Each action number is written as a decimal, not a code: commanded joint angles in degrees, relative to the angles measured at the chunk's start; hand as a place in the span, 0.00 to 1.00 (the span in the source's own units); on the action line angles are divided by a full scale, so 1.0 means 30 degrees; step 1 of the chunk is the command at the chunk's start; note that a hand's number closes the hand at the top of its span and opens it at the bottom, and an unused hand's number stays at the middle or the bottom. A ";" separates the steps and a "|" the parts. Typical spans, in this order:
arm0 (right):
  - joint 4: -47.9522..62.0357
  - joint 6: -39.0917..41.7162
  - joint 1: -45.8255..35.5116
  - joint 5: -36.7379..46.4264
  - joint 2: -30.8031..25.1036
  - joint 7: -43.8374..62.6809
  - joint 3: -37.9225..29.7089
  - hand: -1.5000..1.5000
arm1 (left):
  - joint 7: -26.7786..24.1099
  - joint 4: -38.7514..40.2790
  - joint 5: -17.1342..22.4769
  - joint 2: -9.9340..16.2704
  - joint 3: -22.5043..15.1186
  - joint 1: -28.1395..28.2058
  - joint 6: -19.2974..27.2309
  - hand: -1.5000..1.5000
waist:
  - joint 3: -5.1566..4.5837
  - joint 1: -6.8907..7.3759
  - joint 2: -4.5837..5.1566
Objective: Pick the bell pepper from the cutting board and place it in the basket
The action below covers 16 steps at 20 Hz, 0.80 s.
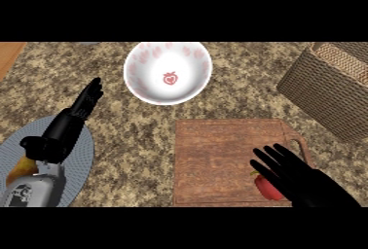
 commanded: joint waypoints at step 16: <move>0.5386 -0.0947 -0.2041 0.2793 0.2440 -0.0262 0.0071 0.00 | 0.1864 -0.2736 0.0096 -0.0308 0.0940 0.1060 -0.1733 0.50 | 0.0004 0.0105 -0.0007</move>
